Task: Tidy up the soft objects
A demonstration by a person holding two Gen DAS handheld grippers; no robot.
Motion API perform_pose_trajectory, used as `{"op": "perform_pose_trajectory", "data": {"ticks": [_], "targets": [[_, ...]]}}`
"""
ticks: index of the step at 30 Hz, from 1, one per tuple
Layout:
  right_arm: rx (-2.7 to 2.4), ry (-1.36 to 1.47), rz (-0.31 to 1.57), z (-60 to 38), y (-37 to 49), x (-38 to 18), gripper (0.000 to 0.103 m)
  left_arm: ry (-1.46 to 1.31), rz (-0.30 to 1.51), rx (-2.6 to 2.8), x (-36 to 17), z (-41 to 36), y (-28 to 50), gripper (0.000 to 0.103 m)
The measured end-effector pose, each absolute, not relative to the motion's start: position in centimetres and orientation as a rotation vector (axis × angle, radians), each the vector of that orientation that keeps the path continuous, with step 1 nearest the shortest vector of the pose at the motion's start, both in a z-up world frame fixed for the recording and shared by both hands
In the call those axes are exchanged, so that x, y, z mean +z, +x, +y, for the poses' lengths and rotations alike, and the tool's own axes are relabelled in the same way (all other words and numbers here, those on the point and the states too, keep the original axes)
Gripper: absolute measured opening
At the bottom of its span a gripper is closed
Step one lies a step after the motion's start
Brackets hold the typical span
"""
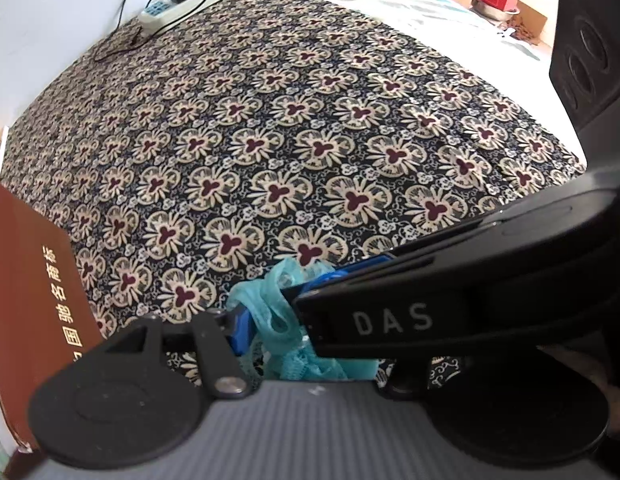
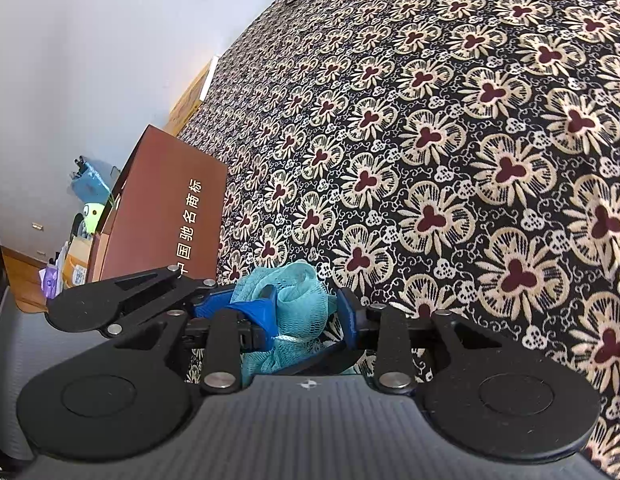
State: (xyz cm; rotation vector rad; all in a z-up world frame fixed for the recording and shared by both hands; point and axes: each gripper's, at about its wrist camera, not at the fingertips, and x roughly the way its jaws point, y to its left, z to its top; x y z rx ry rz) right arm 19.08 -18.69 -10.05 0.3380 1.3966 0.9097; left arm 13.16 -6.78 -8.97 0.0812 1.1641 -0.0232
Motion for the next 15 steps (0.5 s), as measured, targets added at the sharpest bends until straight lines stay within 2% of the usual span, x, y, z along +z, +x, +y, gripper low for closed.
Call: {"op": "perform_pose_trajectory", "data": {"ticks": [5, 15], "targets": [[0.866, 0.361, 1.361, -18.8, 18.0, -8.1, 0.016, 0.1, 1.096, -0.079, -7.3, -6.3, 11.8, 0.055], [0.846, 0.356, 1.154, -16.8, 15.1, -0.5, 0.016, 0.117, 0.889, -0.124, -0.5, -3.3, 8.1, 0.055]]}}
